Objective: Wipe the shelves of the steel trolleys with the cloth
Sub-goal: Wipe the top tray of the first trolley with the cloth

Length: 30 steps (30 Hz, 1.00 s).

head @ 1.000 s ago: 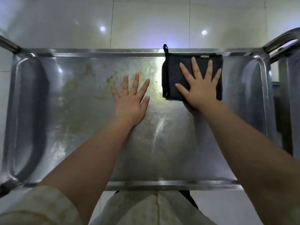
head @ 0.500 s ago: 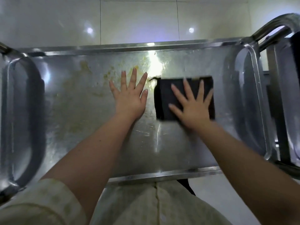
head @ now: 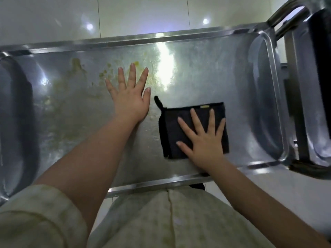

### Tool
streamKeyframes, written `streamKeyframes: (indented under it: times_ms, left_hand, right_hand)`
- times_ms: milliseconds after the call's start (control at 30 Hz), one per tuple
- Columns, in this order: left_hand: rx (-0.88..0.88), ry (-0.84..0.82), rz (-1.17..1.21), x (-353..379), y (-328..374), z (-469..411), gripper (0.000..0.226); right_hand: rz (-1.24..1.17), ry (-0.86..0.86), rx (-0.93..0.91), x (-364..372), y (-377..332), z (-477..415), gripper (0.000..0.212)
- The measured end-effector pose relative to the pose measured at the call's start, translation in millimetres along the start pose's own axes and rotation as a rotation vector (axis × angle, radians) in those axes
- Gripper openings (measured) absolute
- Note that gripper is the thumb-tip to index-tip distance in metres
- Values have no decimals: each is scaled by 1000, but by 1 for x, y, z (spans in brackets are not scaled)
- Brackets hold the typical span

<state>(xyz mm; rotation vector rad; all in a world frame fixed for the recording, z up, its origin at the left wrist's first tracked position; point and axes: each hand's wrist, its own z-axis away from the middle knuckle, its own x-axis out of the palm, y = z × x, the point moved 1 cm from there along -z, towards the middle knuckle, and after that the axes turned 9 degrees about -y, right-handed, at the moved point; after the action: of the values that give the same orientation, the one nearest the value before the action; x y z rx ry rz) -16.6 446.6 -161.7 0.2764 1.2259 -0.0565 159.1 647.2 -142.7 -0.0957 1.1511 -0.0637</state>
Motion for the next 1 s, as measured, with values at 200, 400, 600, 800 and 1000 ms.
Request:
streamKeyframes:
  times_ms: [200,400,600,800,1000]
  left_hand:
    - [0,-20,13,-4,3,3,57]
    - [17,-23,5,-5,3,4,57]
    - [14,-21,-1,-5,1,3,57]
    - [15,-64,1,-9,5,6,56]
    - [44,-105,81,-29,-18,4,54]
  right_hand:
    - [22,-27,-28,27,-6,53,70]
    - [-4,-80,258,10,107,73,73]
    - [-33,-100,438,2,126,75,75]
    - [48,-52,-68,19,-25,55,73]
    - [67,-28,-56,6,-51,9,73]
